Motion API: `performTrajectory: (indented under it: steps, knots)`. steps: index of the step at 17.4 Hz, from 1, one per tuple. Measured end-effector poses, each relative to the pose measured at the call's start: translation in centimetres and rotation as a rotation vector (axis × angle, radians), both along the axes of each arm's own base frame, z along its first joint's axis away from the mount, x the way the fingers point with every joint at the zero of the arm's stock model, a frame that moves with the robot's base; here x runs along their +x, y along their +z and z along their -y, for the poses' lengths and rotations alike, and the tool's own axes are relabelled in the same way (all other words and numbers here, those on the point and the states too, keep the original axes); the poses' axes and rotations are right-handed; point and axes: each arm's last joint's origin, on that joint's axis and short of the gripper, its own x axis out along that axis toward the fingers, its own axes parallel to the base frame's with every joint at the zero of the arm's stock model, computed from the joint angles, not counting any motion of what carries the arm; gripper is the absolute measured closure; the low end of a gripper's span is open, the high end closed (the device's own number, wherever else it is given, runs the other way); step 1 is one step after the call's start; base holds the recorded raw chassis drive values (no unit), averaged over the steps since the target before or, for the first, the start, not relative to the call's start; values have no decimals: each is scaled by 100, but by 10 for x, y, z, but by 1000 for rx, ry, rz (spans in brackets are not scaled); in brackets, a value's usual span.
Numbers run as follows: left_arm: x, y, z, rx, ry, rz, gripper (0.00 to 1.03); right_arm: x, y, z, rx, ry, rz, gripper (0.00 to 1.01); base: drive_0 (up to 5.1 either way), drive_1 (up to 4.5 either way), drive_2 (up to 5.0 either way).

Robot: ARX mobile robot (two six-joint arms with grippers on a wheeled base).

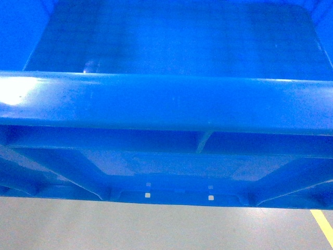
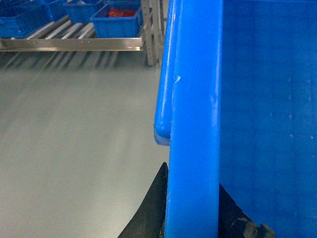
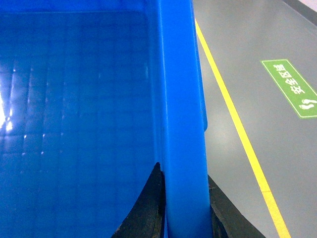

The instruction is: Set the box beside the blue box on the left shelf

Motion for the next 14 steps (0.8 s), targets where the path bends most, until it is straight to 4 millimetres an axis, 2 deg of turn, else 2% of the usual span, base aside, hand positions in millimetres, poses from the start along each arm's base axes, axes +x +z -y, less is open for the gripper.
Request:
performTrajectory:
  steps: [14]
  knots:
    - [0,0,0,0,1,0,92,0,0,0,0,-1,1,90,7,421,-406]
